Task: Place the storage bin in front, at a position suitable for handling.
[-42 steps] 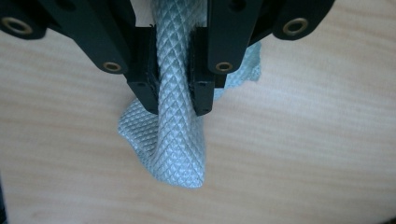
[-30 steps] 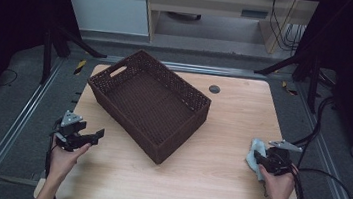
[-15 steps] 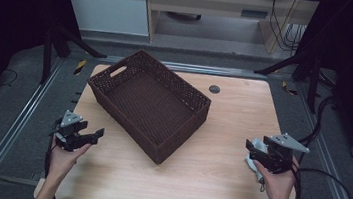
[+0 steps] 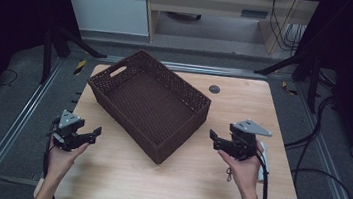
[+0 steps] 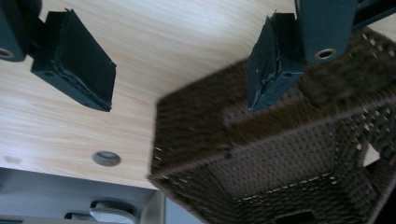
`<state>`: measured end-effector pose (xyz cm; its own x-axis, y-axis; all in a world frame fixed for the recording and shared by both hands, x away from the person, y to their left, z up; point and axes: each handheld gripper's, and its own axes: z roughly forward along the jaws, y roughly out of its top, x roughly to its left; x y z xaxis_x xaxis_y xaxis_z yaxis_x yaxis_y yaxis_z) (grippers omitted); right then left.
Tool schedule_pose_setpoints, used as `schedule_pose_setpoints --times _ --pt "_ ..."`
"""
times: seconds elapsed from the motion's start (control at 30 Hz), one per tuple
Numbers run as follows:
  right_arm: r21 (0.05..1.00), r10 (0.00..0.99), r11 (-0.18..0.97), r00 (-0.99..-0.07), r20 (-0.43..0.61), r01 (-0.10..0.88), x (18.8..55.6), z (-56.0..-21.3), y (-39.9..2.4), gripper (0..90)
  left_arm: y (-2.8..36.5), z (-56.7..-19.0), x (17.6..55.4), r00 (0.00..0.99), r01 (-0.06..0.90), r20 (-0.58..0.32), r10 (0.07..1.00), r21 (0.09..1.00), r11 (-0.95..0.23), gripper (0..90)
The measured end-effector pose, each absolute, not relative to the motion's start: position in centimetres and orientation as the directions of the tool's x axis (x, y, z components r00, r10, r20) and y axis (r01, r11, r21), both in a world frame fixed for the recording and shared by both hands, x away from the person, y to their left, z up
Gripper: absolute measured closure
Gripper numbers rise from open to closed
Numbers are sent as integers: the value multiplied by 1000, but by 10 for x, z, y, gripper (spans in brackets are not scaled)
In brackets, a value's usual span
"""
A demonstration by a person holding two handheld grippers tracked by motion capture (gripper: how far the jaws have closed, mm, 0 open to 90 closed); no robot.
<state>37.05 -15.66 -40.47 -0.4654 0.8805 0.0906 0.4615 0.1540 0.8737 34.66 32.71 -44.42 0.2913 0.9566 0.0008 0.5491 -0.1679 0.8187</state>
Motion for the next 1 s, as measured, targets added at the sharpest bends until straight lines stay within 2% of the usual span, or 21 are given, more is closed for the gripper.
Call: schedule_pose_setpoints --times 0.33,0.57,0.87,1.0 --pt "867 880 149 -463 102 475 389 -410 -101 228 331 -444 348 285 557 -13 958 816 -155 267" --pt "851 905 132 -412 106 509 401 -419 -71 215 331 -444 348 287 558 -8 958 814 -161 265" --pt "840 906 125 -407 120 528 405 -424 -67 235 333 -444 347 278 561 -7 961 813 -156 262" --pt "839 906 151 -413 94 522 406 -423 -71 246 335 -443 346 275 559 -10 961 815 -152 262"
